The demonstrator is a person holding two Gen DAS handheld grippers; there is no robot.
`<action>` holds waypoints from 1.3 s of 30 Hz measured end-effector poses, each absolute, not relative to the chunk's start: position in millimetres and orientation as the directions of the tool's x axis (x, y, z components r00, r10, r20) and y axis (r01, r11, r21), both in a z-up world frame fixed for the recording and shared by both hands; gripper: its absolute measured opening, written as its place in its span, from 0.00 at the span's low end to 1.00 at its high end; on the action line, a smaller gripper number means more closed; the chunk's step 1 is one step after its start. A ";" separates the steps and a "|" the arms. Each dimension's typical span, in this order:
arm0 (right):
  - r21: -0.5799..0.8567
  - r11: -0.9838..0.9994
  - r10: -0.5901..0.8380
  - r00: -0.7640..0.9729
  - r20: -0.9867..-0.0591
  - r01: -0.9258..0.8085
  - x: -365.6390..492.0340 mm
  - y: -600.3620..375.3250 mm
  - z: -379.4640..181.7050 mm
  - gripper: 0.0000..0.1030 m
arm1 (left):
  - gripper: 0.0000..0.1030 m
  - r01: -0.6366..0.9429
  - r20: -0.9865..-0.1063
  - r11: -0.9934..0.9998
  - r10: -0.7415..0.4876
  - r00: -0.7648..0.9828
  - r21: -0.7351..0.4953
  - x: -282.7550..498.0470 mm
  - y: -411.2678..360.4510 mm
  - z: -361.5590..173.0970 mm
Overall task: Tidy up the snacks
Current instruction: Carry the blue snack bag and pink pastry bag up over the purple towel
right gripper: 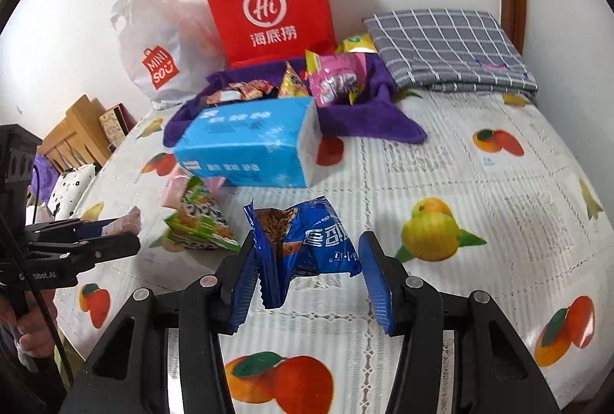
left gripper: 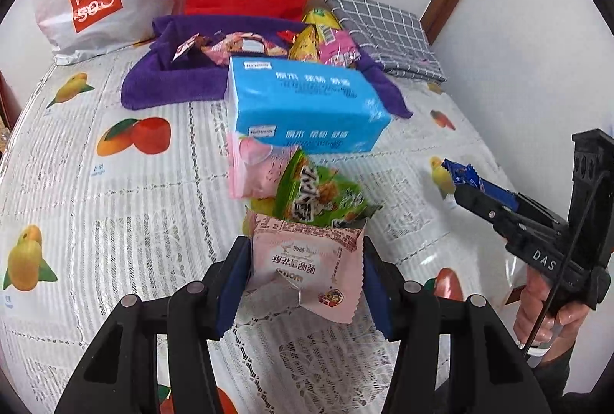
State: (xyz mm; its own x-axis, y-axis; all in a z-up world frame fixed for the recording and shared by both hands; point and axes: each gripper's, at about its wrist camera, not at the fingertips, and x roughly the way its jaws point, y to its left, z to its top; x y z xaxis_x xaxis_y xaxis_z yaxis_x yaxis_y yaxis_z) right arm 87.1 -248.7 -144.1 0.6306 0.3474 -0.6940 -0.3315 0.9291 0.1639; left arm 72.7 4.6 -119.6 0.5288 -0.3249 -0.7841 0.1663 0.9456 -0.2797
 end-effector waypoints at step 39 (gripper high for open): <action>0.161 0.910 0.399 0.697 -0.596 -0.383 119.4 -215.4 -46.3 0.49 | 0.51 0.194 -0.686 0.916 -0.393 0.613 -0.352 131.8 3.7 -36.6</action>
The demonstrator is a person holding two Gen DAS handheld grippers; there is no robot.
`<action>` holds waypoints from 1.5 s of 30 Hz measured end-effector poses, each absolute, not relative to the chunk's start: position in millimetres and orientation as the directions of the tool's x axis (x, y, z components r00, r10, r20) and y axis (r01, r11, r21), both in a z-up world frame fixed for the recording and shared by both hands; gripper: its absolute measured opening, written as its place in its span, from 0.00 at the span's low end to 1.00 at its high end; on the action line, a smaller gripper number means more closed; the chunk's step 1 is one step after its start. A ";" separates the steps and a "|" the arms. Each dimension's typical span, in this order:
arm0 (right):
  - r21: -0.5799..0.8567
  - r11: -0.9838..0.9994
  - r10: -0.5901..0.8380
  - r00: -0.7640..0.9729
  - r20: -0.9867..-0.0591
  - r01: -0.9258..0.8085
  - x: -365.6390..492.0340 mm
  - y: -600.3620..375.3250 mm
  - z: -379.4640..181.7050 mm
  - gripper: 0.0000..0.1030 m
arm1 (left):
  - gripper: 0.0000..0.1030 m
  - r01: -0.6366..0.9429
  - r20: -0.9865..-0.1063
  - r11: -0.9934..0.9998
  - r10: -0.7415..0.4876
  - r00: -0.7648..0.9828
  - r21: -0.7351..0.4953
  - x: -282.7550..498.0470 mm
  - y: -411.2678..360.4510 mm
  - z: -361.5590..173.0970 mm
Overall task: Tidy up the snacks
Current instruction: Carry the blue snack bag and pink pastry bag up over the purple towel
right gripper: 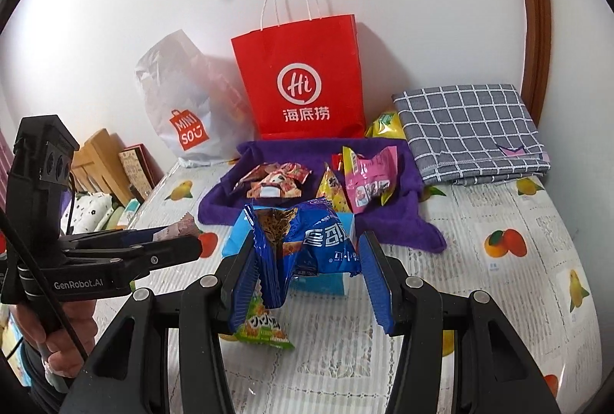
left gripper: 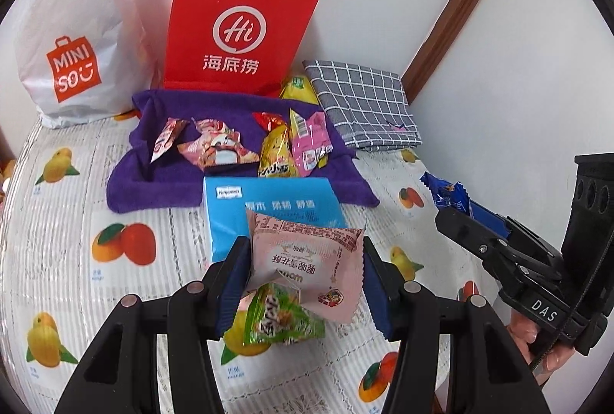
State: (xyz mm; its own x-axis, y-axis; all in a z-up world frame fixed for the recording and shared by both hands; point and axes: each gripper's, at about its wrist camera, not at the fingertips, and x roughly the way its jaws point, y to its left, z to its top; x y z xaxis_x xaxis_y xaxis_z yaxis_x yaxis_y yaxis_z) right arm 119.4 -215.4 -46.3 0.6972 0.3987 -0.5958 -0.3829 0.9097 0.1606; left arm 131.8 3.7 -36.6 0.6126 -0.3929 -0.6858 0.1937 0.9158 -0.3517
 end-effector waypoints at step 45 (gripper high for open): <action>0.177 0.920 0.382 0.701 -0.602 -0.350 239.2 -199.4 -19.0 0.49 | 0.51 0.119 -0.668 0.935 -0.324 0.671 -0.334 216.8 45.4 -15.6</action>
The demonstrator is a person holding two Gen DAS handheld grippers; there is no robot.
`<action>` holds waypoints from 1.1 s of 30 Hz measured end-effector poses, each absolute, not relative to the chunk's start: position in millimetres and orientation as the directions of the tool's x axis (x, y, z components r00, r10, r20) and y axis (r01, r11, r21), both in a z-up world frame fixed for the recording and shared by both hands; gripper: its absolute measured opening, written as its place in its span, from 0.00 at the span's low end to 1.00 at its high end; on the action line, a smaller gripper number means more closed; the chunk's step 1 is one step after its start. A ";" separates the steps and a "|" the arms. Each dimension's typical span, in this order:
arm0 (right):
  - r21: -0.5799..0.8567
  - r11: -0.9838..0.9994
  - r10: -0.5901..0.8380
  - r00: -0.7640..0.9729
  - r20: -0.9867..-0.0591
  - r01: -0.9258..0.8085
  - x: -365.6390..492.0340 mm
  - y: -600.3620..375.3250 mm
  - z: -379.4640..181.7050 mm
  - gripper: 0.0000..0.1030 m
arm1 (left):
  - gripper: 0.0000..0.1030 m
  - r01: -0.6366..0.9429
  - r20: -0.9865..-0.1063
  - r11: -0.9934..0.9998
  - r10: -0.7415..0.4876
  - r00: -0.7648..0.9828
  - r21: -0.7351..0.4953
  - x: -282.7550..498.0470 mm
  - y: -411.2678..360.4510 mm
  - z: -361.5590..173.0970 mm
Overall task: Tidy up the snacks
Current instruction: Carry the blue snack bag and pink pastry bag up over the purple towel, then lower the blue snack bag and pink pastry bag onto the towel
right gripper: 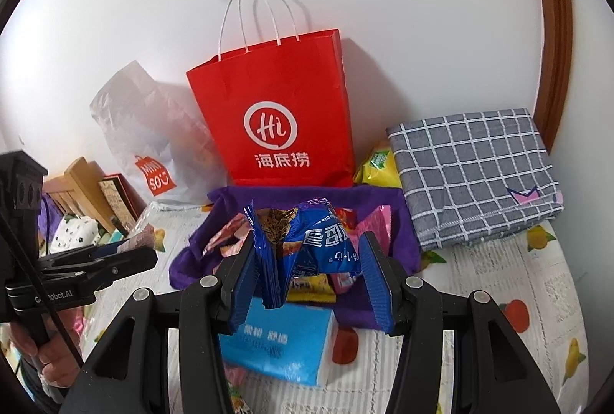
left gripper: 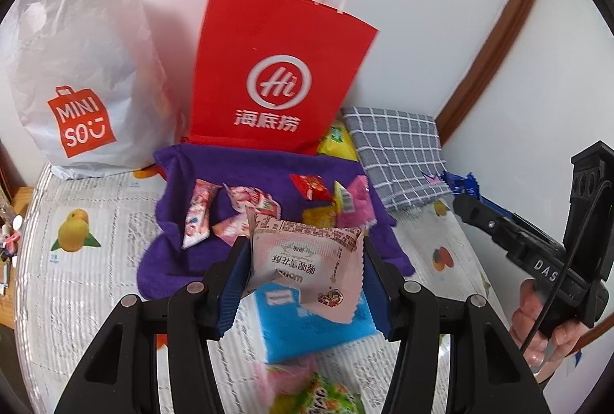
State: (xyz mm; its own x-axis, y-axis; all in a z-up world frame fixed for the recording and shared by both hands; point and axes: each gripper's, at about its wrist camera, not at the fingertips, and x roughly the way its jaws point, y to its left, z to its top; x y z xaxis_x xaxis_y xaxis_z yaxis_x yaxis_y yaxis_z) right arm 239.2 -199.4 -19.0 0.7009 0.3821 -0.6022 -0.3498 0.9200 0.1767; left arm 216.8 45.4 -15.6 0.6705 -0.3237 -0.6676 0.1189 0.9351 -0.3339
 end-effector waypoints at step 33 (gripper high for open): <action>0.094 0.918 0.310 0.549 -0.776 -0.386 363.0 -136.6 -114.9 0.49 | 0.51 0.003 -0.738 0.925 -0.305 0.602 -0.379 318.6 90.6 -83.6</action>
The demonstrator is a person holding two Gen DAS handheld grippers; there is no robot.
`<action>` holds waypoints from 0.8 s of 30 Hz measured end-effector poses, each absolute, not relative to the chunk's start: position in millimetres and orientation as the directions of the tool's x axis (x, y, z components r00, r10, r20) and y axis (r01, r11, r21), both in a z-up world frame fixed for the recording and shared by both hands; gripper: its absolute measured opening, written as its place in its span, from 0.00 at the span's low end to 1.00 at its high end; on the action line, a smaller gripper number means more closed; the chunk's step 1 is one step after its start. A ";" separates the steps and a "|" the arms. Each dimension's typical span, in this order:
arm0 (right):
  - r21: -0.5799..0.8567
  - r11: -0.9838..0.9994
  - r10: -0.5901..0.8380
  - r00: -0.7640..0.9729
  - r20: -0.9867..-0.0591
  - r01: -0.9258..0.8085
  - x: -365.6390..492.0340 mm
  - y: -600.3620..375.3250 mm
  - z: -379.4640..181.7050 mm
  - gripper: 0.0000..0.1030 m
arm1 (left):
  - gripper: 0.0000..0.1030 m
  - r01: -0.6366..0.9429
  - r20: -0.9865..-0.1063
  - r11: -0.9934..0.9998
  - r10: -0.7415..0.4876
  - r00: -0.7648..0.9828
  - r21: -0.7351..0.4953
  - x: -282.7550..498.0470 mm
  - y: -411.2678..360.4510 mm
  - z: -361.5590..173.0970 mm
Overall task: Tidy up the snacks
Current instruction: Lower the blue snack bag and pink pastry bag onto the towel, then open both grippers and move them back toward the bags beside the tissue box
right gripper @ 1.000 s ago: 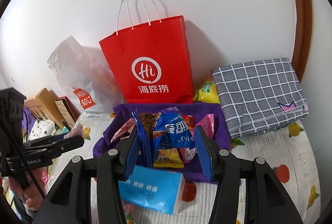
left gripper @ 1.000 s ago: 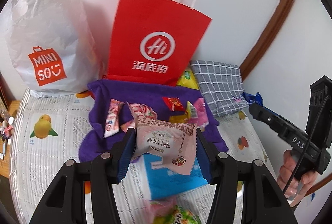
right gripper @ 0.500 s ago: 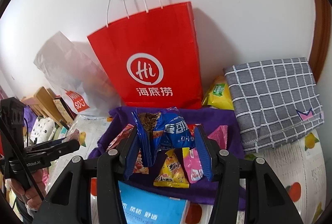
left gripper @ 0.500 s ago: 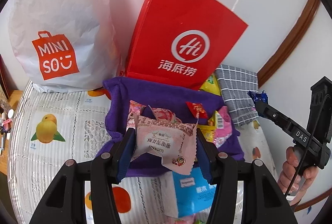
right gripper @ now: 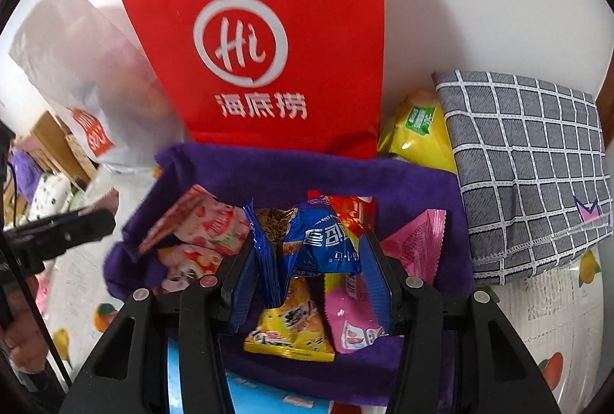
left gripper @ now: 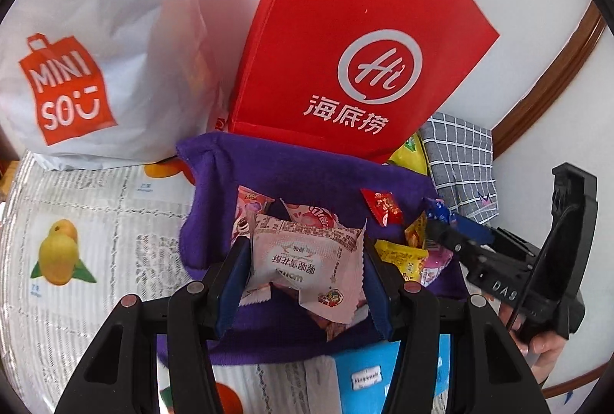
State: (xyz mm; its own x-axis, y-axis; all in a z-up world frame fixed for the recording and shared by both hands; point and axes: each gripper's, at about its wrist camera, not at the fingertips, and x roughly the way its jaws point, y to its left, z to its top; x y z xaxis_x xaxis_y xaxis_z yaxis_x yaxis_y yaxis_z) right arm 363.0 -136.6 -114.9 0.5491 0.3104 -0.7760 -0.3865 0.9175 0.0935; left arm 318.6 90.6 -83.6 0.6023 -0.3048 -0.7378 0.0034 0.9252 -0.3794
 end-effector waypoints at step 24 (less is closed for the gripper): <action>0.086 0.896 0.325 0.510 -0.796 -0.436 369.5 -136.7 -125.1 0.62 | 0.55 -0.022 -0.798 0.923 -0.320 0.511 -0.384 350.7 75.7 -126.7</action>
State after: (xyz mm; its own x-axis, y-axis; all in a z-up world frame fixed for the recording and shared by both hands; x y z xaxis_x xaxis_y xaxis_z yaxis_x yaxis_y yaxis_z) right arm 369.5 -136.7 -125.1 0.5103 0.3249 -0.7963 -0.4359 0.8959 0.0863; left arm 350.7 75.7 -126.7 0.5108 -0.3196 -0.7981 -0.0219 0.9232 -0.3837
